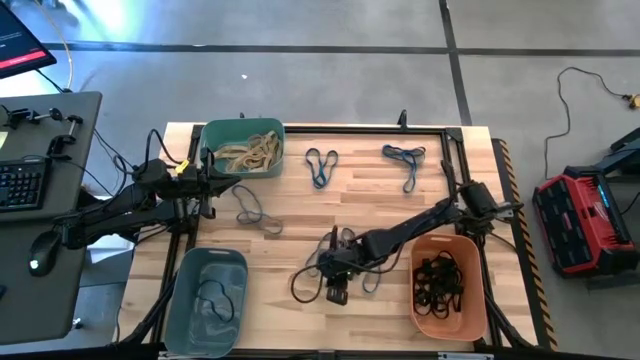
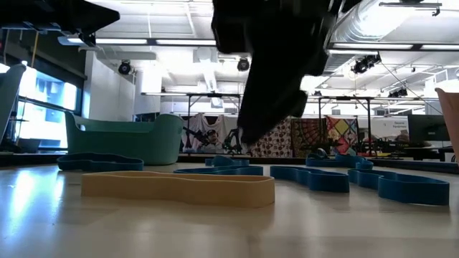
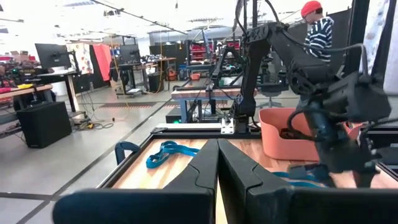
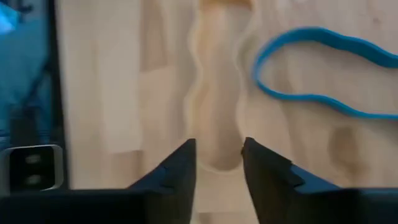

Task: Sort rubber bands into baskets
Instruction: Put the brown rubber band into the green bin

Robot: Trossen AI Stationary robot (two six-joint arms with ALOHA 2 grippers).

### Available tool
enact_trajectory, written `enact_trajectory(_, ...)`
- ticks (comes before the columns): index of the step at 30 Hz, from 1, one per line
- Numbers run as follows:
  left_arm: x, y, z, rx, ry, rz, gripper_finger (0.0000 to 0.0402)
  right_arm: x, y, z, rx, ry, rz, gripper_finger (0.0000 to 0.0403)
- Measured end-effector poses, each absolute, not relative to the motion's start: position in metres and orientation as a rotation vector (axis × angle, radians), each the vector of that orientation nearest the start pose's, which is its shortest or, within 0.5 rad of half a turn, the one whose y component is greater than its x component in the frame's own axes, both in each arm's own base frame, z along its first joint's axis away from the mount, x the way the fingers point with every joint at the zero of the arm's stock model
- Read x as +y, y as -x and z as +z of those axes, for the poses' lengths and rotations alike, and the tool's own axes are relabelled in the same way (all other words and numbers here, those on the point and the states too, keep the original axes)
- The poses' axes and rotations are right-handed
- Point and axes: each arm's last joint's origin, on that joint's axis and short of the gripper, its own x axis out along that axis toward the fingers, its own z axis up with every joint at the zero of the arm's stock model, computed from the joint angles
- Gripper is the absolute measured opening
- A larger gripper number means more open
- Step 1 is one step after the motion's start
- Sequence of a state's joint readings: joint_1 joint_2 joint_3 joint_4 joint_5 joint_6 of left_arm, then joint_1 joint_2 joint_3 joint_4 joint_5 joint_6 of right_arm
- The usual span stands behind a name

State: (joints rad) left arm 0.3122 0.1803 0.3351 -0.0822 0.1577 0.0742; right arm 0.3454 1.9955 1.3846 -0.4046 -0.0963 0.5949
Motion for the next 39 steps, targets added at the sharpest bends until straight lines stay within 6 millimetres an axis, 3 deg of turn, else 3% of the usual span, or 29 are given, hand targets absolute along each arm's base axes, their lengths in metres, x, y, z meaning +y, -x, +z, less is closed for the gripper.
enact_trajectory(9, 0.023, -0.086, 0.255, -0.067, -0.096, 0.165, 0.0, 0.145, -0.391, 0.138, 1.192, -0.356, 0.069, 0.0144)
enact_trajectory(13, 0.023, -0.086, 0.255, -0.064, -0.088, 0.165, 0.0, 0.144, -0.391, 0.134, 1.194, -0.315, 0.056, 0.014)
enact_trajectory(16, 0.023, -0.086, 0.255, -0.063, -0.088, 0.166, 0.0, 0.143, -0.391, 0.134, 1.187, -0.257, 0.053, 0.0111)
enact_trajectory(20, 0.023, -0.086, 0.255, -0.063, -0.089, 0.167, 0.0, 0.142, -0.392, 0.136, 1.195, -0.202, 0.079, 0.0024)
enact_trajectory(25, 0.023, -0.086, 0.255, -0.062, -0.089, 0.167, 0.0, 0.134, -0.402, 0.156, 1.196, -0.1, 0.095, 0.0013)
enact_trajectory(31, 0.024, -0.086, 0.255, -0.062, -0.098, 0.175, 0.0, 0.113, -0.428, 0.199, 1.09, 0.034, 0.132, 0.0002)
enact_trajectory(39, 0.024, -0.086, 0.255, -0.062, -0.084, 0.174, 0.0, 0.059, -0.462, 0.247, 0.839, 0.15, 0.086, 0.0)
